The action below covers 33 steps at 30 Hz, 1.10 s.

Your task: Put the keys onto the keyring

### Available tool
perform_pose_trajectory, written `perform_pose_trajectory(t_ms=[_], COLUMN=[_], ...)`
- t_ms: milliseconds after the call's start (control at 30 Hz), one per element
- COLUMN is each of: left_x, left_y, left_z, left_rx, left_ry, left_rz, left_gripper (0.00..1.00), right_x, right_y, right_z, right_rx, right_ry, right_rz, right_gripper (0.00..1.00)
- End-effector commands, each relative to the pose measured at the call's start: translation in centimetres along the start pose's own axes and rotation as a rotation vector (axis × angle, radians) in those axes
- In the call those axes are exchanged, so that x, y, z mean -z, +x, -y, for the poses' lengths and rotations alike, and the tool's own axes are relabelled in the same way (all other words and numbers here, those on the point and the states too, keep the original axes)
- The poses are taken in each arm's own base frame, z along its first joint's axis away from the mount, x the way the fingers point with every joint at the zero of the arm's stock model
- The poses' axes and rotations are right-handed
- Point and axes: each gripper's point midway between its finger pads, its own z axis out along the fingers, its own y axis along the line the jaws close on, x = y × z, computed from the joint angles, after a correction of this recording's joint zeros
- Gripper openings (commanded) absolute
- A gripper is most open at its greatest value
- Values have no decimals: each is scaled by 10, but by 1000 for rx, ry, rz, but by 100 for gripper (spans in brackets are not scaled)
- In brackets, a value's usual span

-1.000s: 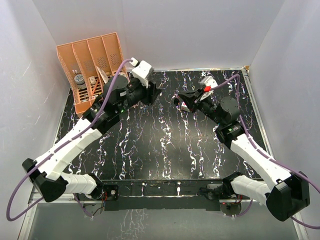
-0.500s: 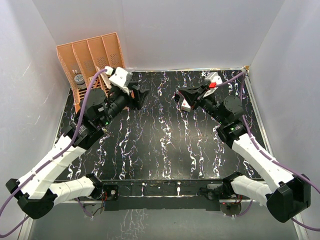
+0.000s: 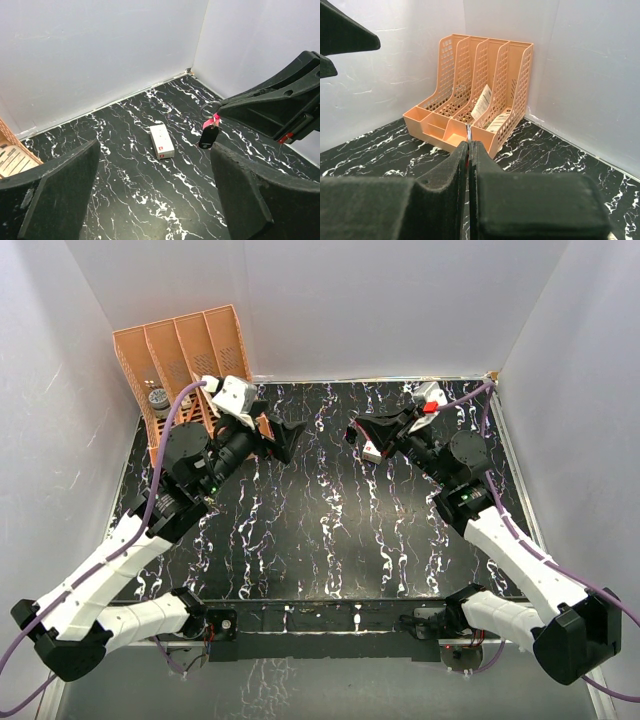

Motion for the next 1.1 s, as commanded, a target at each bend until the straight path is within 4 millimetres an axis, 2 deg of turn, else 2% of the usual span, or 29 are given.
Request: perform_pose_trajectory(t_ms=[0, 200, 400, 533, 767, 1067], left_x=[-1, -2, -1, -8, -23, -31], left_y=[-13, -15, -23, -16, 5, 16], left_z=[2, 4, 21, 33, 37, 37], left_rx=[31, 34, 43, 39, -5, -21], left_ry=[6, 21, 120, 183, 221, 257], left_rz=[65, 110, 197, 208, 193, 196], left_gripper=[92, 94, 91, 89, 88, 83], right_x=[-5, -5, 5, 6, 7, 10], right_y=[-35, -28, -26, -26, -25, -32], right_z=[-7, -19, -23, -24, -28, -34], right_rx=[18, -20, -22, -12, -17, -17], right_ry=[-38, -104, -111, -118, -137, -160], right_rz=[106, 119, 157, 158, 152, 162], right_gripper=[0, 0, 0, 0, 0, 0])
